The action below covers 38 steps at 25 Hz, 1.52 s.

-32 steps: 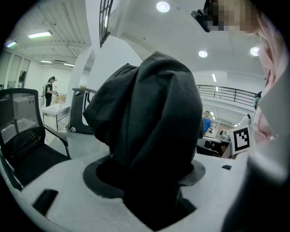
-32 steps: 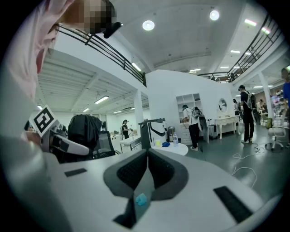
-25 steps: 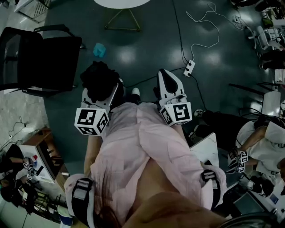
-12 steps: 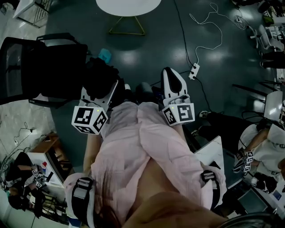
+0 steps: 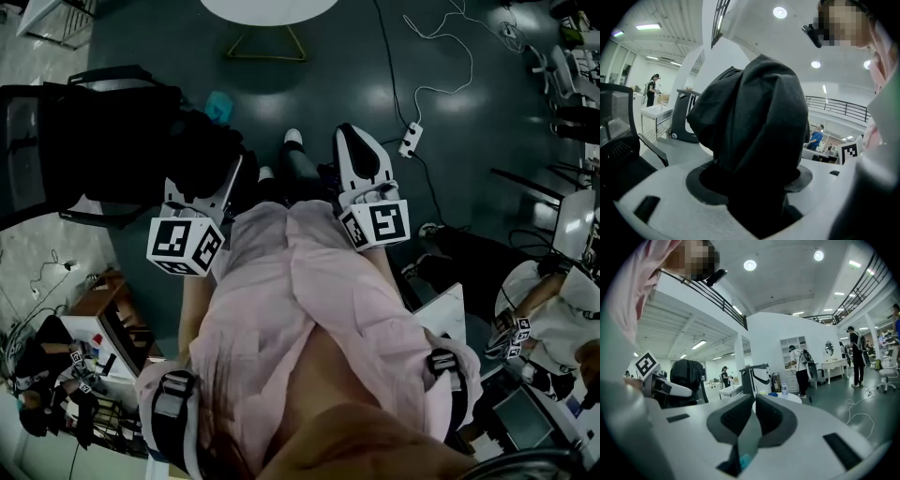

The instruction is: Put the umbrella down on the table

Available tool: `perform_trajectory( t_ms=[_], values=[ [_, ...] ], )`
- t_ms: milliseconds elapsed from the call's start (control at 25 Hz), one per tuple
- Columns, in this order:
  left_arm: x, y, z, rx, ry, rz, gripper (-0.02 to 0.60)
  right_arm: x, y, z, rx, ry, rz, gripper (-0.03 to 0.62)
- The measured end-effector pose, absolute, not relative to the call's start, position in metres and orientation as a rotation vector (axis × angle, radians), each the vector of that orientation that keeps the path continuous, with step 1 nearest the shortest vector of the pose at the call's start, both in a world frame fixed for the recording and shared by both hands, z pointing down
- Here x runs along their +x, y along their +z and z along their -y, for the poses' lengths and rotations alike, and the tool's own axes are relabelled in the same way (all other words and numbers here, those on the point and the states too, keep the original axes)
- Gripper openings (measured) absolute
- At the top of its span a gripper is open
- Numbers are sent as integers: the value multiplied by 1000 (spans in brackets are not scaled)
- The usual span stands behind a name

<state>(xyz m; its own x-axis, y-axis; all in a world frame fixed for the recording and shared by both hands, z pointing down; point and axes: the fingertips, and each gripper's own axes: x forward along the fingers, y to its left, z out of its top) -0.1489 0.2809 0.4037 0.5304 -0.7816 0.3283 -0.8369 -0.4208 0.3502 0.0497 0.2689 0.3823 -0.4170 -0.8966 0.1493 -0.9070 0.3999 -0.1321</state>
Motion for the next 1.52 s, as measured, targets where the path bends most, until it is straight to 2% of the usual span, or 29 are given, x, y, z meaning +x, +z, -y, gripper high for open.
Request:
perform_trajectory(
  t_ms=[520, 920, 1280, 1520],
  values=[
    [-115, 395, -178, 2253, 85, 1459, 318, 84, 376, -149, 1527, 280, 2697, 34],
    [-97, 388, -120, 2235, 64, 1493, 317, 113, 383, -99, 1536, 361, 2701, 34],
    [-111, 390, -36, 2269, 91, 1434, 316, 102, 385, -24, 1615, 400, 2677, 34],
    [-141, 388, 27, 2303, 121, 1378, 318, 71, 378, 34, 1692, 395, 2642, 34]
  ],
)
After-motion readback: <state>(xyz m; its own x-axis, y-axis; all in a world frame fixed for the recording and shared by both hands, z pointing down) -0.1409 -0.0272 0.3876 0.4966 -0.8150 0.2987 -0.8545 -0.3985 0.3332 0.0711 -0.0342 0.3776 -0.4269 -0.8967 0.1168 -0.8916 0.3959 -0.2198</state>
